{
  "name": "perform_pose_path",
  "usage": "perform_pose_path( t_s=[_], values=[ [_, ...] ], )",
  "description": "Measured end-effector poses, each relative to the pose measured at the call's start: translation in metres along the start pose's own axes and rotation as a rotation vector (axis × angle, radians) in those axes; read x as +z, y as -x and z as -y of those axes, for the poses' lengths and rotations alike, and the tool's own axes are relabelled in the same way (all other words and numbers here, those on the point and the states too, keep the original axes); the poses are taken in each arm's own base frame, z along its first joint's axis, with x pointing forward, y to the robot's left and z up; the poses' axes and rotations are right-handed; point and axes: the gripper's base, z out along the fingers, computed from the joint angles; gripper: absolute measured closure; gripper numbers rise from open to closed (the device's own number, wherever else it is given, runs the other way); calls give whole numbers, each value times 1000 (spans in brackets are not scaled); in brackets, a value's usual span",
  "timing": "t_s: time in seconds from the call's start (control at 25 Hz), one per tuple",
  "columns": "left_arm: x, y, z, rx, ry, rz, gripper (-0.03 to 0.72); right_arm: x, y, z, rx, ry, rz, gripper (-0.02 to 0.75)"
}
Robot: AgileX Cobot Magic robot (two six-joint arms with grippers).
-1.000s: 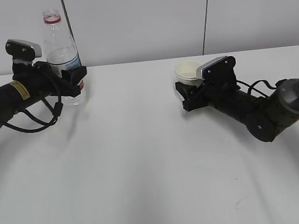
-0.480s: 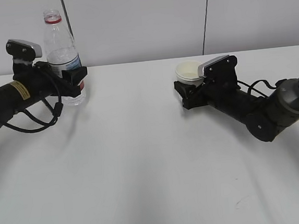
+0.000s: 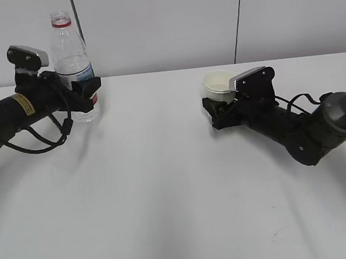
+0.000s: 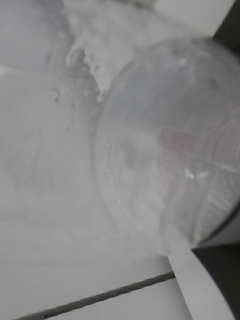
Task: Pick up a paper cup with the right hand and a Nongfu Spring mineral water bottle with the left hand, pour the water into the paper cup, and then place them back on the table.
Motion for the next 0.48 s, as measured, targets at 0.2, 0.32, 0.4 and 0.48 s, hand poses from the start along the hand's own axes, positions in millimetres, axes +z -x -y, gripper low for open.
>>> perform_pose_path(
  t_s=[0.2, 0.32, 0.4, 0.48],
  values=[
    [0, 0, 0, 0, 0, 0, 298, -5, -2, -1, 4, 1, -22, 120],
    [0, 0, 0, 1, -1, 0, 298, -7, 3, -1, -3, -6, -26, 120],
    [0, 0, 0, 2, -2, -1, 298, -9, 4, -1, -2, -9, -33, 121],
    [0, 0, 0, 4, -5, -2, 298, -10, 3, -1, -3, -9, -43, 121]
  ],
)
